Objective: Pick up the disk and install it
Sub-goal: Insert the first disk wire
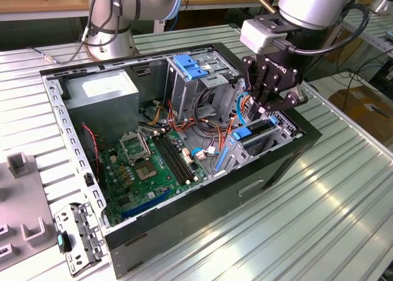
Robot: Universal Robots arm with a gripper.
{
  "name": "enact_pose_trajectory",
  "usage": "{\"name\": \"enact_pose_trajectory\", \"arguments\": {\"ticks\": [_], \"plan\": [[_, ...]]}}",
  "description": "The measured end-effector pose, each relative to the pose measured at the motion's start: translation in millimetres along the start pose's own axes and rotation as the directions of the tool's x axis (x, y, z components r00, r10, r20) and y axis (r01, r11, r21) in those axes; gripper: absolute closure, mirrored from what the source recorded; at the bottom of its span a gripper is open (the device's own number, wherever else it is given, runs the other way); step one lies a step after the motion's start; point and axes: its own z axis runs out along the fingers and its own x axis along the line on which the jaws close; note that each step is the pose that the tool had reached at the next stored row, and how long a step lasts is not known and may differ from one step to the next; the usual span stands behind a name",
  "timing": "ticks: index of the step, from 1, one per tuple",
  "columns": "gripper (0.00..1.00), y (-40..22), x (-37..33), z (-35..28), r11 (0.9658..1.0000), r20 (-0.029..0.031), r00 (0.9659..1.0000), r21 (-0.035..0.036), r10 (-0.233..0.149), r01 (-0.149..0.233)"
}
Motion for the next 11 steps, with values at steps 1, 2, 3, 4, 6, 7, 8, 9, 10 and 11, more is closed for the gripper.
{"name": "enact_pose_trajectory", "arguments": {"ticks": [1,2,3,4,6,7,8,9,10,11], "plan": [[0.89,-2.2,-0.1,0.0,1.0000,-0.0004,1.0000,0.0001,0.000,0.000],[0.89,-3.4,-0.1,0.0,1.0000,-0.0009,1.0000,0.0000,0.000,0.000],[0.89,-5.0,-0.2,0.0,1.0000,-0.0013,1.0000,0.0001,0.000,0.000],[0.89,-5.4,-0.2,-0.1,1.0000,-0.0016,1.0000,0.0001,0.000,0.000],[0.89,-5.6,-0.1,-0.1,1.0000,-0.0022,1.0000,0.0004,-0.009,0.009],[0.89,-5.6,-0.1,-0.2,0.9996,-0.0024,0.9995,0.0014,-0.030,0.030],[0.89,-5.6,-0.1,-0.7,0.9989,-0.0026,0.9989,0.0022,-0.046,0.046],[0.89,-5.6,-0.1,-2.3,0.9978,-0.0029,0.9978,0.0030,-0.067,0.067],[0.89,-5.9,0.0,-3.2,0.9972,-0.0030,0.9972,0.0032,-0.074,0.074],[0.89,-6.6,-0.1,-3.2,0.9971,-0.0029,0.9971,0.0033,-0.076,0.076]]}}
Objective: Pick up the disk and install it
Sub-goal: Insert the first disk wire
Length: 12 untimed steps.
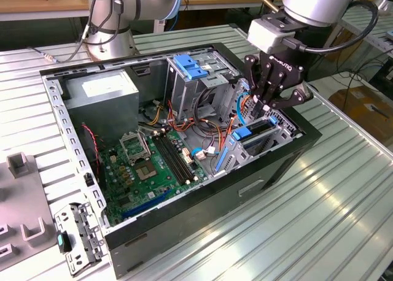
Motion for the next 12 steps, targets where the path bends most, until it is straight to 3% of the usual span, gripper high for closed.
{"name": "enact_pose_trajectory", "arguments": {"ticks": [2,3,4,7,9,12], "plan": [[0.89,-4.2,-0.1,-0.1,1.0000,-0.0003,1.0000,-0.0009,0.000,0.000],[0.89,-9.6,-0.1,-0.2,1.0000,-0.0004,1.0000,-0.0021,-0.001,0.001],[0.89,-20.5,-0.4,-0.3,1.0000,-0.0004,1.0000,-0.0037,-0.001,0.001],[0.89,-37.9,-1.1,-0.4,1.0000,-0.0002,1.0000,-0.0054,-0.002,0.002],[0.89,-41.9,-1.2,-0.5,1.0000,-0.0003,1.0000,-0.0057,-0.002,0.002],[0.89,-42.2,-1.1,-0.5,1.0000,-0.0005,1.0000,-0.0058,-0.002,0.002]]}}
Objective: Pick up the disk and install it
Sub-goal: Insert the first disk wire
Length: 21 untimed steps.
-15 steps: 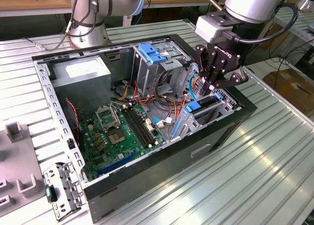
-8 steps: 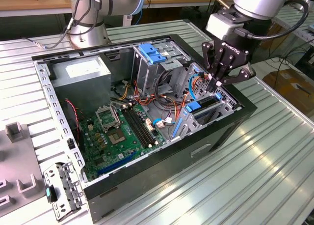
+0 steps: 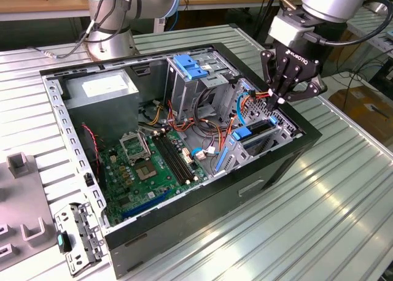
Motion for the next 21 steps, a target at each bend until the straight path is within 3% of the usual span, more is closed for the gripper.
{"name": "enact_pose_trajectory", "arguments": {"ticks": [9,14,17,18,21], "plan": [[0.89,-0.1,0.0,0.0,1.0000,-0.0001,1.0000,0.0001,-0.002,0.002],[0.89,-0.4,0.1,-2.1,0.9977,-0.0014,0.9977,0.0027,-0.068,0.068],[0.89,-1.6,-0.2,-3.1,0.9964,-0.0014,0.9964,0.0033,-0.085,0.085],[0.89,-3.4,-0.2,-3.3,0.9962,-0.0016,0.9962,0.0033,-0.087,0.087],[0.89,-19.5,-0.3,-3.5,0.9955,-0.0015,0.9955,0.0014,-0.095,0.095]]}}
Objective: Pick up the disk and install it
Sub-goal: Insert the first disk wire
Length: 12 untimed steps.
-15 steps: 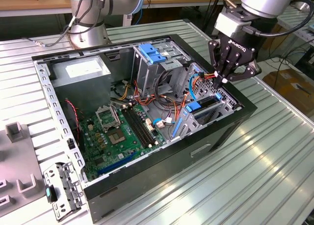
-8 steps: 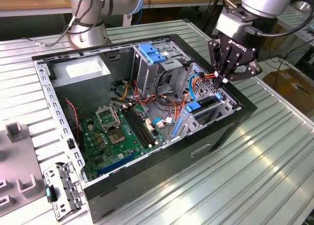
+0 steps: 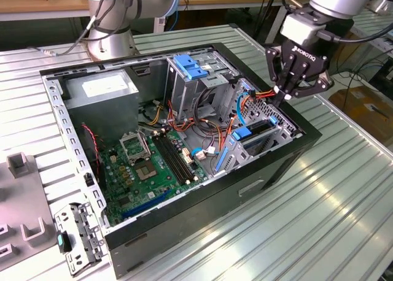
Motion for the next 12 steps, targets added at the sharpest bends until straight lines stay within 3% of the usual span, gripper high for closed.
{"name": "enact_pose_trajectory", "arguments": {"ticks": [3,12], "plan": [[0.89,-5.9,-2.7,-0.2,1.0000,0.0001,1.0000,-0.0001,-0.003,0.003],[0.89,-19.3,-24.4,-1.2,1.0000,0.0001,1.0000,-0.0007,-0.005,0.005]]}}
